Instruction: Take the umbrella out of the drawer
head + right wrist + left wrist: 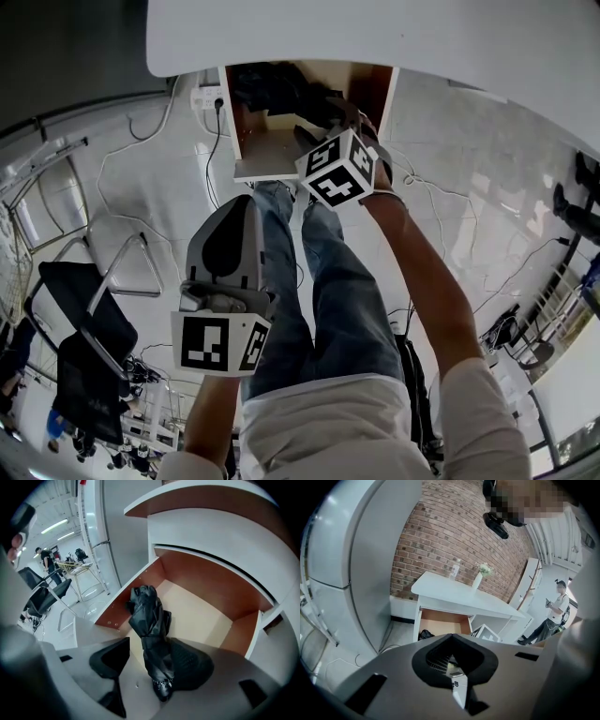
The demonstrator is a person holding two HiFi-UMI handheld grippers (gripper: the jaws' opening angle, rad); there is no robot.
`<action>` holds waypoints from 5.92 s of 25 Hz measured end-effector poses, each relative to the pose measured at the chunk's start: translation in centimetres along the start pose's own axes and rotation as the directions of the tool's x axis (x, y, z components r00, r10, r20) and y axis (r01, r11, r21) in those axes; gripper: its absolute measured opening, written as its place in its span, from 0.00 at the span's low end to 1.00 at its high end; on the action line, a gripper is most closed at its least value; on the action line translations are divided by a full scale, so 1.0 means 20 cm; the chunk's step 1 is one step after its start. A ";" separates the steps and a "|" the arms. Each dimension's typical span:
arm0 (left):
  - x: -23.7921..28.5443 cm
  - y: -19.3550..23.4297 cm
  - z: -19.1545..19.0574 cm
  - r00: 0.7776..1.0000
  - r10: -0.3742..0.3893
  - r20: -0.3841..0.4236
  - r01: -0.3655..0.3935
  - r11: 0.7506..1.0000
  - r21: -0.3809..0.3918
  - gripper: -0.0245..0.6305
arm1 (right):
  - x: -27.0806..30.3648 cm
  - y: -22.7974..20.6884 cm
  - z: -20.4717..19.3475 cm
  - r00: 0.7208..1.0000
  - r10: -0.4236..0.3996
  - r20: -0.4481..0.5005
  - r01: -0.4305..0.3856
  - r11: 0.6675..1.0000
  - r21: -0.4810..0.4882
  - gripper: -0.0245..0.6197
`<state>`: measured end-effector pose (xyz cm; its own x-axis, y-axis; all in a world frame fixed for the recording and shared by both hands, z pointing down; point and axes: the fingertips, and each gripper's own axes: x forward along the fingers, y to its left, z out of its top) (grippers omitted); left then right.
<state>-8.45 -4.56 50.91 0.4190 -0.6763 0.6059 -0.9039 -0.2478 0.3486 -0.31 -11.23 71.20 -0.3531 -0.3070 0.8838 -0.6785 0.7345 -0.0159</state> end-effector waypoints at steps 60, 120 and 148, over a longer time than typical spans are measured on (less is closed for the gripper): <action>0.00 0.16 0.05 1.000 0.009 0.028 -0.007 0.998 -0.063 0.06 | 0.46 -0.10 -0.12 0.955 -0.189 -0.230 0.113 0.944 -0.309 0.41; -0.13 0.06 0.10 0.996 0.057 0.066 -0.055 0.998 -0.036 0.06 | 0.00 0.02 -0.06 0.989 -0.078 -0.128 0.041 0.962 -0.271 0.42; -0.33 -0.09 0.27 0.991 0.058 0.121 -0.057 0.998 -0.013 0.06 | -0.35 0.05 0.04 0.995 -0.043 -0.089 0.024 0.978 -0.208 0.42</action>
<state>-10.02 -3.26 42.41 0.3523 -0.7685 0.5341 -0.9251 -0.1997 0.3230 1.00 -8.92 64.50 -0.2645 -0.2832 0.9219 -0.5380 0.8367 0.1027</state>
